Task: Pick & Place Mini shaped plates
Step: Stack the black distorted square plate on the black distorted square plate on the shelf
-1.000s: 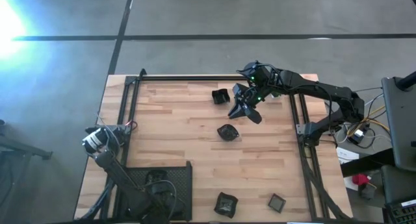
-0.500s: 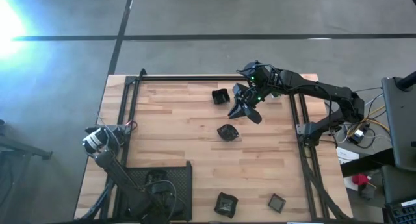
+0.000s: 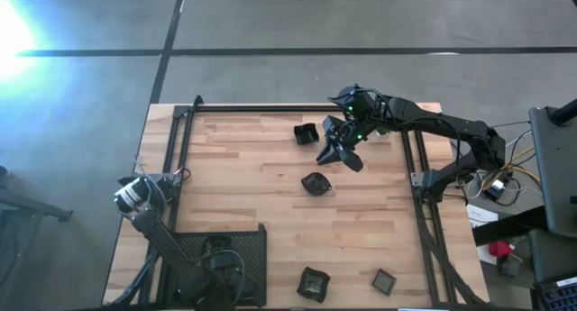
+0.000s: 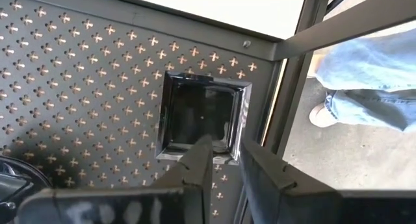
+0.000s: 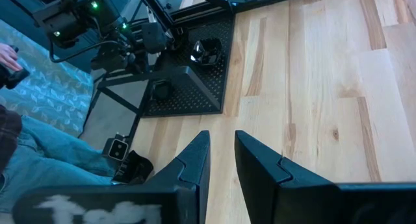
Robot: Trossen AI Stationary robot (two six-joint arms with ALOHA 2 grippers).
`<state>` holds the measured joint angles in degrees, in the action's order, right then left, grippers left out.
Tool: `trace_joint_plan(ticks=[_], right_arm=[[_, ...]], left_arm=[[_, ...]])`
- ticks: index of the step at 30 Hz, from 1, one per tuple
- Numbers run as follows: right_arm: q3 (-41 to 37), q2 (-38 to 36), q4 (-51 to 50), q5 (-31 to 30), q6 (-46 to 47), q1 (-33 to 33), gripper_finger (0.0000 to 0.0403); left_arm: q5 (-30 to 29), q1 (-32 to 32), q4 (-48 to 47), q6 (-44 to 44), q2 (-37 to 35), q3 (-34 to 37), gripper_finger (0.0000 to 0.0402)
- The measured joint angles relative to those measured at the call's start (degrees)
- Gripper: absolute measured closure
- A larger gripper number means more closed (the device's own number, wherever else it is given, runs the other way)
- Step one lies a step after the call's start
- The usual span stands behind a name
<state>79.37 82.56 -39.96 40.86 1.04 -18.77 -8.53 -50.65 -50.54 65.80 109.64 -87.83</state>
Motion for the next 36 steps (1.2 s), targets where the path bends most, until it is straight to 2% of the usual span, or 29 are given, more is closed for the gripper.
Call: trace_joint_plan(ticks=[9, 16, 23, 28, 33, 36], right_arm=[[0.0, 0.0, 0.0, 0.0, -1.4, 0.0, 0.0335], [0.0, -0.6, -0.1, -0.1, -2.6, 0.0, 0.0335], [0.0, -0.8, -0.3, -0.4, -4.3, -0.3, 0.0335], [-0.2, -0.8, -0.4, -1.4, -8.5, -0.8, 0.0335], [-1.1, -0.8, -0.4, -6.2, -9.4, -0.8, 0.0335], [-2.7, -0.8, -0.4, -9.9, -10.8, -0.9, 0.0335]], left_arm=[[0.2, 0.3, -1.3, 2.3, -2.9, -0.4, 0.0331], [-5.7, 0.3, -5.7, 9.5, -8.0, -0.3, 0.0331], [-16.7, 0.3, -14.1, 18.2, -14.1, -0.3, 0.0331], [-26.5, 0.3, -20.2, 24.3, -18.0, -0.2, 0.0331], [-39.2, 0.7, -27.1, 30.2, -20.2, -0.1, 0.0331], [-40.9, 2.4, -33.0, 35.3, -20.9, -0.1, 0.0331]])
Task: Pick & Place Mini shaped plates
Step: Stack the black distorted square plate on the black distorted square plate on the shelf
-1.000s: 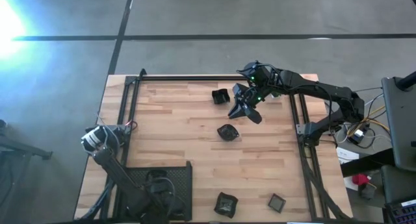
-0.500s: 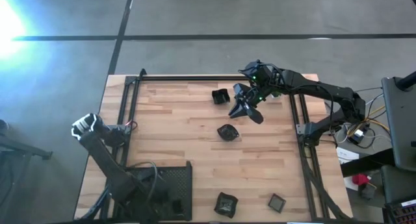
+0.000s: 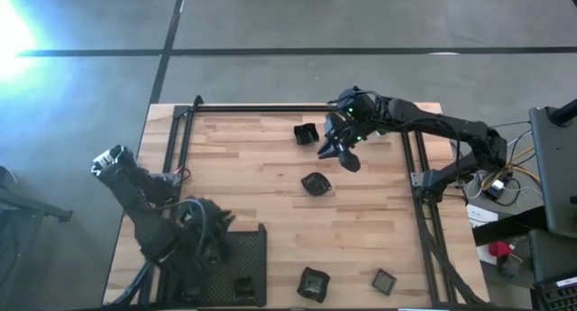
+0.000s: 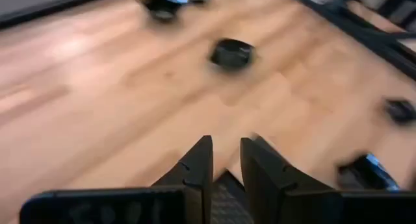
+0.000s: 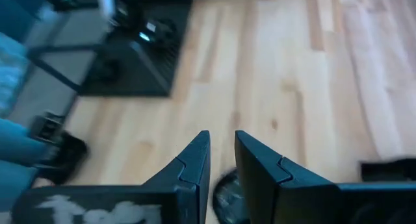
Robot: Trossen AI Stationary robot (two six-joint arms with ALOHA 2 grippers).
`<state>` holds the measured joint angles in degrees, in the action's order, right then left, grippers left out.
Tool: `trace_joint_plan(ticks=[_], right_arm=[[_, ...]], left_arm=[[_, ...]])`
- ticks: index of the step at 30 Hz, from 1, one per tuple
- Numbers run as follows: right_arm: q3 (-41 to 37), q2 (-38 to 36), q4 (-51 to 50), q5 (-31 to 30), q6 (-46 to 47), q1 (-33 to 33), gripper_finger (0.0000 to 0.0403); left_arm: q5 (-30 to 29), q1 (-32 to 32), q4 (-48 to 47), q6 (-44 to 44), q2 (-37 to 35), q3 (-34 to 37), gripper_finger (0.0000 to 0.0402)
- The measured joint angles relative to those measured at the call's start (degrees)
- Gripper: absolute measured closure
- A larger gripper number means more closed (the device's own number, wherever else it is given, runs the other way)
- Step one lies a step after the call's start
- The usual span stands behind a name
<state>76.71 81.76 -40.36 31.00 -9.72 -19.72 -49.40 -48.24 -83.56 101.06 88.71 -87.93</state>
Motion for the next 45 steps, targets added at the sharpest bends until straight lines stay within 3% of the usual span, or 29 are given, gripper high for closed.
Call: trace_joint_plan(ticks=[5, 8, 15, 22, 30, 39, 45], right_arm=[[-3.3, 0.9, 0.2, -5.8, 2.1, -1.5, 0.0335], [-4.6, 3.5, 0.5, -8.5, 2.3, -2.3, 0.0335], [-4.8, 12.3, 2.5, -9.2, -8.3, -3.6, 0.0335], [0.1, 20.4, 4.5, -19.8, -9.6, -4.5, 0.0335], [2.5, 26.6, 4.4, -20.6, -11.4, -6.7, 0.0335], [2.7, 31.8, 4.2, -21.2, -15.7, -9.1, 0.0335], [2.8, 32.9, 4.1, -24.6, -19.1, -9.5, 0.0335]], left_arm=[[0.6, 4.3, -6.7, 4.2, -1.2, 0.1, 0.0331], [0.4, 7.7, -6.5, -1.3, -2.5, 0.3, 0.0331], [0.4, 18.1, -6.4, -10.5, -8.7, 1.6, 0.0331], [0.4, 25.8, -6.5, -17.9, -17.4, 6.5, 0.0331], [-1.3, 27.3, -6.5, -21.1, -23.7, 10.7, 0.0331], [-3.5, 28.2, -6.1, -20.2, -24.9, 12.9, 0.0331], [-3.7, 29.3, -6.0, -20.1, -24.9, 13.0, 0.0331]])
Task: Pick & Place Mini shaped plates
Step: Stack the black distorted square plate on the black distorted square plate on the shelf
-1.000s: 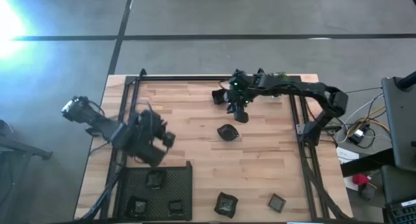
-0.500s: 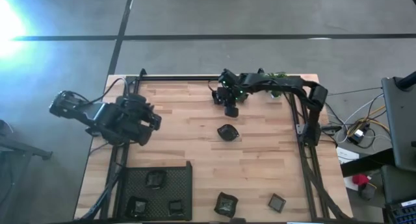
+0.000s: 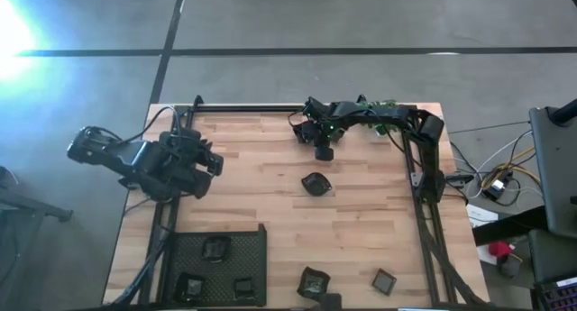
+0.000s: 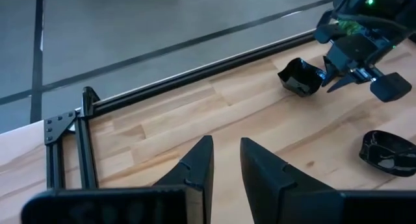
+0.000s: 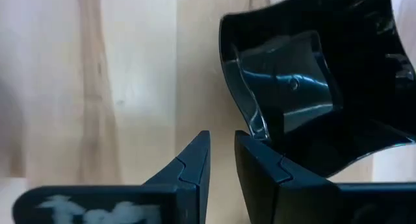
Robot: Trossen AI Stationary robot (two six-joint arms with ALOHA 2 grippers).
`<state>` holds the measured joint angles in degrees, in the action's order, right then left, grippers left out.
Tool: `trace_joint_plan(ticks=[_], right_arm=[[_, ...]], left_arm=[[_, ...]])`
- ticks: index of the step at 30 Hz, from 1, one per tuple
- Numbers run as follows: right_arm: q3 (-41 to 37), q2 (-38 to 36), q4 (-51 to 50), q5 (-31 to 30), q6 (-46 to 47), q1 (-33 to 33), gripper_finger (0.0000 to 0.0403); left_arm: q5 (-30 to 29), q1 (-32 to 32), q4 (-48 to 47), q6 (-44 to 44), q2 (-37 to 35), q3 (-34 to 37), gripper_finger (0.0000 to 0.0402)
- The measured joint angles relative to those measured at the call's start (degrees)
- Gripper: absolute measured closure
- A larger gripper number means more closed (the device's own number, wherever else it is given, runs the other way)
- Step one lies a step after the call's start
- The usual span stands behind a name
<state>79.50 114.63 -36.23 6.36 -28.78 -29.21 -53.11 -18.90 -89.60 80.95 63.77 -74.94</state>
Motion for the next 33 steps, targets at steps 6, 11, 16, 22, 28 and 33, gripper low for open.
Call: trace_joint_plan(ticks=[6, 11, 16, 22, 28, 33], right_arm=[[0.0, -1.4, 0.0, -0.4, -1.2, 0.0, 0.0335], [0.0, -3.8, 1.3, -0.8, -1.7, -0.2, 0.0335], [0.0, -3.4, 1.7, -1.0, -1.7, -0.4, 0.0335], [-0.4, -2.4, 1.9, -1.9, -3.0, -0.4, 0.0335], [-0.5, -0.5, 2.3, -2.1, -4.3, -0.7, 0.0335], [-0.5, 0.7, 3.7, -2.1, -4.2, -0.7, 0.0335]], left_arm=[[-0.1, 0.6, 0.0, 0.0, 0.0, 0.0, 0.0331], [-0.1, 0.7, 0.0, 0.0, 0.0, 0.0, 0.0331], [-0.1, 0.7, 0.0, 0.0, 0.0, 0.0, 0.0331], [-0.1, 0.7, 0.0, 0.1, 0.0, 0.0, 0.0331], [-0.1, 0.7, 0.1, 0.6, 0.0, 0.0, 0.0331], [-0.1, 0.7, 0.3, 1.2, 0.0, 0.0, 0.0331]])
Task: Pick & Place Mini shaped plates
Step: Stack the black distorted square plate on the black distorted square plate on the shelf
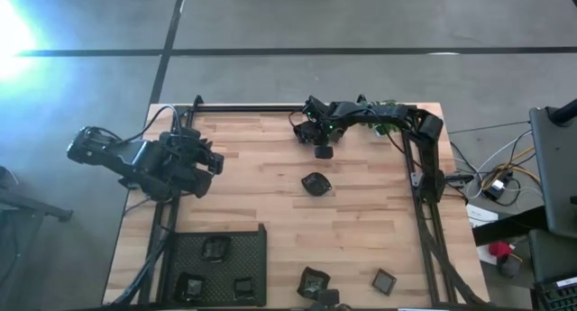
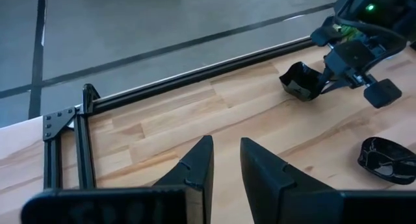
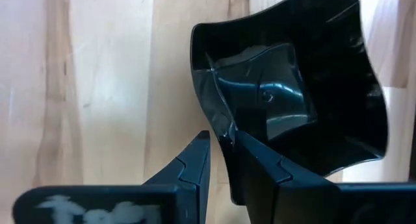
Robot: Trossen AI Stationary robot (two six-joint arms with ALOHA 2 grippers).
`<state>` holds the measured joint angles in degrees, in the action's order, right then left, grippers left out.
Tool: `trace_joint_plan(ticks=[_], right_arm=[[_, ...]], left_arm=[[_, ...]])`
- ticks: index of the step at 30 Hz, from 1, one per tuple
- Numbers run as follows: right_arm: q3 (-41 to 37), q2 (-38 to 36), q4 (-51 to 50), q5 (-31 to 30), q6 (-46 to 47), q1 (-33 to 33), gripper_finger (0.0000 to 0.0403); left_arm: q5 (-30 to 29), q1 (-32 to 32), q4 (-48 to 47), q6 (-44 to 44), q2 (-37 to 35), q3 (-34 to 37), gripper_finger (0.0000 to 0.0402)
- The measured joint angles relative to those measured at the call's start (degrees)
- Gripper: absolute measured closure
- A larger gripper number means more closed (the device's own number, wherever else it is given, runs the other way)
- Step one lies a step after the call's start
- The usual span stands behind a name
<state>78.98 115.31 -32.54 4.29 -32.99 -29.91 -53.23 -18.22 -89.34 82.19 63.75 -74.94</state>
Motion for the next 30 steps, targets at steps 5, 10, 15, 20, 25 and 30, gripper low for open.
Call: trace_joint_plan(ticks=[5, 10, 15, 20, 25, 30], right_arm=[[0.0, 0.4, 0.3, 0.0, 0.0, 0.0, 0.0335], [0.0, 0.5, 0.4, 0.0, 0.8, 0.0, 0.0341], [0.0, 0.4, 0.3, 0.0, 1.2, 0.0, 0.0387], [2.1, -0.5, -2.1, -0.4, -0.5, 0.2, 0.0394], [6.4, -3.2, -6.1, -5.8, -3.6, 1.8, 0.0395], [9.9, -5.8, -6.6, -7.6, -8.6, 4.9, 0.0395]], left_arm=[[0.0, 0.0, 0.4, 0.1, 0.0, 0.0, 0.0331], [0.0, 0.0, 0.8, 0.1, 0.1, 0.0, 0.0331], [0.0, 0.0, 0.8, 0.1, 0.1, 0.0, 0.0331], [-0.1, 0.0, 0.8, 0.1, 0.1, 0.1, 0.0331], [-1.3, 0.0, 0.8, -1.7, 0.1, 0.2, 0.0331], [-4.6, 0.2, 0.8, -4.4, 0.1, 0.3, 0.0331]])
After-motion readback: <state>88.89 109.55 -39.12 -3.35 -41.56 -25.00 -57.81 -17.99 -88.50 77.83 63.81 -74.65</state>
